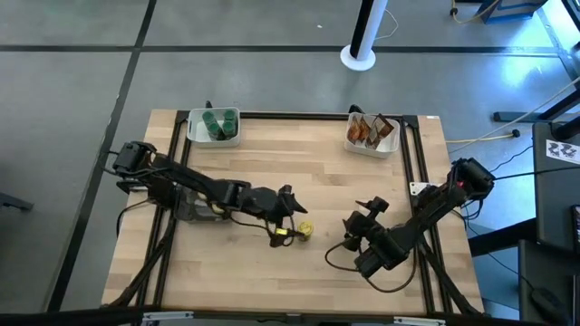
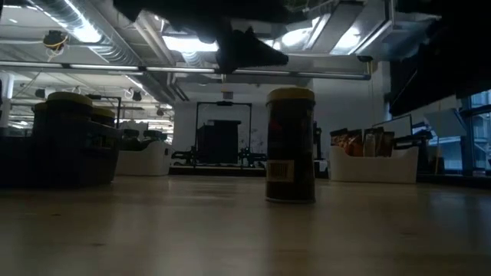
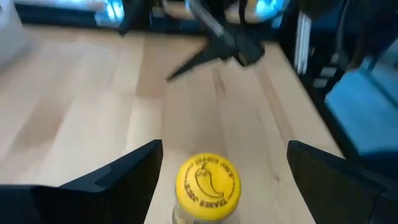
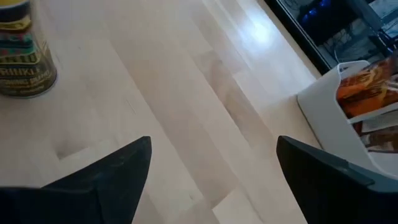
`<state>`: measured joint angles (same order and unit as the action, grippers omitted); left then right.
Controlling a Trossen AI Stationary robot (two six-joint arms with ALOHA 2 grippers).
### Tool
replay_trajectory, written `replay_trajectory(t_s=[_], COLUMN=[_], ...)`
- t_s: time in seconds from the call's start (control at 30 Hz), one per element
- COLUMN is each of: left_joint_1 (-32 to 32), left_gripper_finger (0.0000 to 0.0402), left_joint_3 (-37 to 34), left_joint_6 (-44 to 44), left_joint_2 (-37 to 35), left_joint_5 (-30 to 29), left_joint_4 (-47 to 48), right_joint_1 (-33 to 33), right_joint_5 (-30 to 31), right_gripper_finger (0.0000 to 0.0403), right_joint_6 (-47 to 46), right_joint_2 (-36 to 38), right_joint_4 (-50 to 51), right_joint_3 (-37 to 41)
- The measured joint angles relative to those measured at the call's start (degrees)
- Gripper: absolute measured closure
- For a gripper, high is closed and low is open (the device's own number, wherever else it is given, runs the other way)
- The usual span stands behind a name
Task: Sort spices by type
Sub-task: Put the yellow seasoning bottle into the black bin
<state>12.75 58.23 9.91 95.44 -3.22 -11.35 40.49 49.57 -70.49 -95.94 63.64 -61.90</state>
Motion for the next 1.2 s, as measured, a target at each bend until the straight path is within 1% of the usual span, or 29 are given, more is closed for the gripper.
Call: replay_trajectory(t_s=[0.2, 0.3, 0.37, 0.53, 0.77, 0.93, 1.07, 1.2], left_joint_1=[-0.1, -0.17, -0.15, -0.1, 0.07, -0.06, 0.07, 0.16], left_gripper_finger=[0.0068, 0.0068, 0.0068, 0.0068, 0.0068, 0.0069, 0.0087, 0.0123], left_joint_3=[10.84, 13.93, 15.61, 16.95, 16.88, 16.86, 16.86, 16.87], left_joint_6=[0.94, 1.44, 1.44, -1.02, 0.2, 0.06, -0.92, -1.76], left_joint_2=[5.38, 8.1, 9.69, 11.88, 12.2, 13.99, 14.34, 14.3], left_joint_5=[-0.54, -0.75, -0.91, -4.87, -3.28, -3.16, -3.1, -2.93], left_joint_4=[14.56, 20.71, 22.79, 23.06, 25.53, 25.08, 23.68, 23.77], right_joint_1=[0.0, 0.0, 0.0, 0.0, -0.01, 0.0, 0.0, 0.0], right_joint_5=[1.33, 1.0, 0.54, 0.96, 1.41, 2.18, 2.33, 2.65], right_gripper_finger=[0.0056, 0.0056, 0.0056, 0.0056, 0.0056, 0.0056, 0.0056, 0.0056], right_joint_6=[-0.1, 0.09, 0.16, 0.21, 0.24, 0.27, 0.47, 0.73], right_joint_2=[0.0, -0.02, -0.02, -0.02, -0.02, -0.02, -0.02, -0.02], right_joint_4=[-4.88, -5.47, -5.39, -5.58, -6.06, -6.21, -6.54, -6.59], right_joint_3=[2.96, 3.57, 3.68, 3.66, 3.64, 3.64, 3.62, 3.61])
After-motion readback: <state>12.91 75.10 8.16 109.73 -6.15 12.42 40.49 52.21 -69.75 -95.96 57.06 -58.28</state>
